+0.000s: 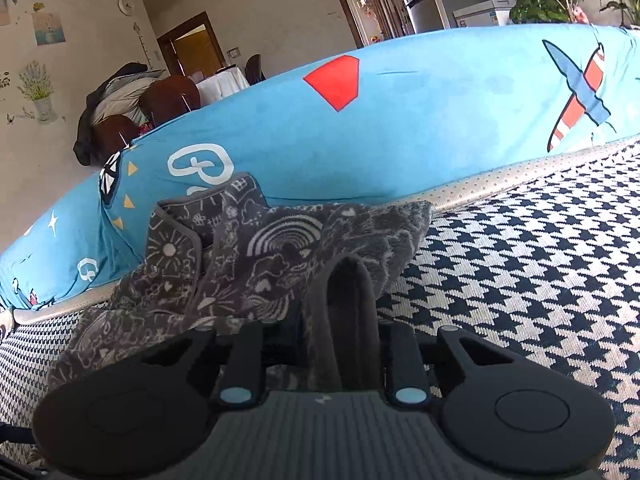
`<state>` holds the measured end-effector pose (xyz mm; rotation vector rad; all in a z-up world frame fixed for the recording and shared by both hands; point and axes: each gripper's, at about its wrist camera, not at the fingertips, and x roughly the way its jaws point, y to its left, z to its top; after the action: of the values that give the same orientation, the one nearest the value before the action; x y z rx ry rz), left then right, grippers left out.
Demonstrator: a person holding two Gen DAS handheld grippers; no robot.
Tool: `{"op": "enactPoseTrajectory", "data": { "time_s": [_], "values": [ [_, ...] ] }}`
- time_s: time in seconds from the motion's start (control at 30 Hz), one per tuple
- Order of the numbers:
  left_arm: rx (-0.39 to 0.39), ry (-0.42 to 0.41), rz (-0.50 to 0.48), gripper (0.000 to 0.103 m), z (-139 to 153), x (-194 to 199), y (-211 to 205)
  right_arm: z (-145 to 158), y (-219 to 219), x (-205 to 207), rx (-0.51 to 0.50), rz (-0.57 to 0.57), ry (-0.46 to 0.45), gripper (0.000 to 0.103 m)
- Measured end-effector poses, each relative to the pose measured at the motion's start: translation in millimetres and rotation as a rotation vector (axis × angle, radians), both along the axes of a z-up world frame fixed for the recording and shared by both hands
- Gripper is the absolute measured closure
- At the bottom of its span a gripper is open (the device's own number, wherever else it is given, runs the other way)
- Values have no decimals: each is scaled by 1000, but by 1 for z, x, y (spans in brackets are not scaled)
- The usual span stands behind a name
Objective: Fold clothes
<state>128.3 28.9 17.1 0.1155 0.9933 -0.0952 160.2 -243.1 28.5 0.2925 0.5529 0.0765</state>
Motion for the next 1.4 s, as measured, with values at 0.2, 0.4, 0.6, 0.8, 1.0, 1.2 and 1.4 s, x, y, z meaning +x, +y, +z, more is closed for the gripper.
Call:
{"op": "enactPoseTrajectory", "data": {
  "time_s": [0.2,0.4,0.6,0.8,1.0,1.2,1.4],
  "values": [
    [-7,-47,49,0,18,0,19,27,38,-14,-89,33,-67,83],
    [-9,-67,113,0,31,-2,46,47,94,-18,-150,107,-120,86],
    [-29,-73,186,0,40,-8,83,61,155,-17,-162,195,-160,88],
    [-54,-80,279,0,45,-13,122,45,232,-21,-276,389,-214,86],
    [-72,-63,327,0,43,-12,143,-6,280,-26,-471,549,-162,58],
    [-85,-70,329,0,46,-12,146,0,276,-31,-425,561,-198,52],
    [-99,-100,338,0,53,-10,145,17,271,-44,-435,564,-223,50]
  ]
}}
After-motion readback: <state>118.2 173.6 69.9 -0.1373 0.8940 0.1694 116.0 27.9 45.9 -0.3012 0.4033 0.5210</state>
